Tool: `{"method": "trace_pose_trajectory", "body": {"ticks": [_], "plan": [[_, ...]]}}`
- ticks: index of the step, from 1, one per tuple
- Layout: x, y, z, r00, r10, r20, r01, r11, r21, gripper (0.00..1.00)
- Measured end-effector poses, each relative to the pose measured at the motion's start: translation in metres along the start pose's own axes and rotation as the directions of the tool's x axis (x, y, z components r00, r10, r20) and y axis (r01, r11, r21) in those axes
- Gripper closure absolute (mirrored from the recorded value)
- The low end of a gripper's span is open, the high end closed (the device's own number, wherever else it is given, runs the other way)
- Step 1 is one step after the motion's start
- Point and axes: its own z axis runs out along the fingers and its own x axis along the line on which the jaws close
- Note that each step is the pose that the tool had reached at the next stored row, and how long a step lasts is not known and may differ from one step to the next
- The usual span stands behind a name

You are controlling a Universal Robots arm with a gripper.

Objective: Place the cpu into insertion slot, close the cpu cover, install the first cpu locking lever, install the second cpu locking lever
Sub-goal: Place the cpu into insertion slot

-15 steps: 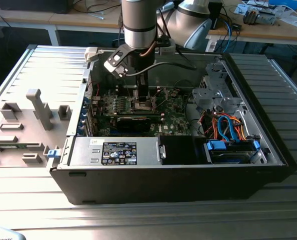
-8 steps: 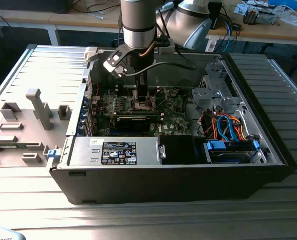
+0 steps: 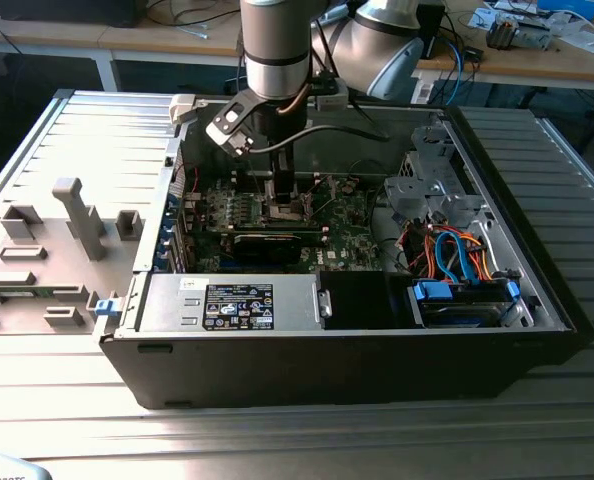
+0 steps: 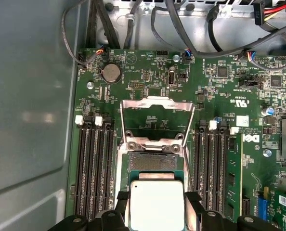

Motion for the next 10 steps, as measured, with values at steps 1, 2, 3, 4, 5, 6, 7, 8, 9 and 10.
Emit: {"method": "trace_pose_trajectory", "body": {"ticks": [1, 2, 3, 4, 5, 6, 7, 8, 9, 10], "plan": [[0.0002, -0.0001, 0.0002, 1.0, 0.0, 0.0002, 0.0, 1.0, 0.0001, 0.46], [0.0003, -0.0002, 0.0004, 1.0, 0.0, 0.0003, 0.0, 1.0, 0.0002, 0.46], [0.0004, -0.0003, 0.0007, 1.0, 0.0, 0.0003, 0.0, 1.0, 0.0002, 0.46], [0.0005, -0.0004, 0.001, 1.0, 0.0, 0.0003, 0.0, 1.0, 0.0002, 0.46], [0.0006, -0.0005, 0.0012, 1.0, 0.0, 0.0003, 0.0, 1.0, 0.0002, 0.46], [0.0007, -0.0006, 0.0015, 1.0, 0.0, 0.0002, 0.0, 1.0, 0.0001, 0.46], [0.0008, -0.0007, 0.0017, 1.0, 0.0, 0.0002, 0.0, 1.0, 0.0001, 0.46], [0.001, -0.0009, 0.0021, 1.0, 0.0, 0.0002, 0.0, 1.0, 0.0001, 0.46], [0.001, -0.001, 0.0023, 1.0, 0.0, 0.0002, 0.0, 1.0, 0.0001, 0.46], [0.0011, -0.0011, 0.0025, 1.0, 0.0, 0.0001, 0.0, 1.0, 0.0001, 0.46]]}}
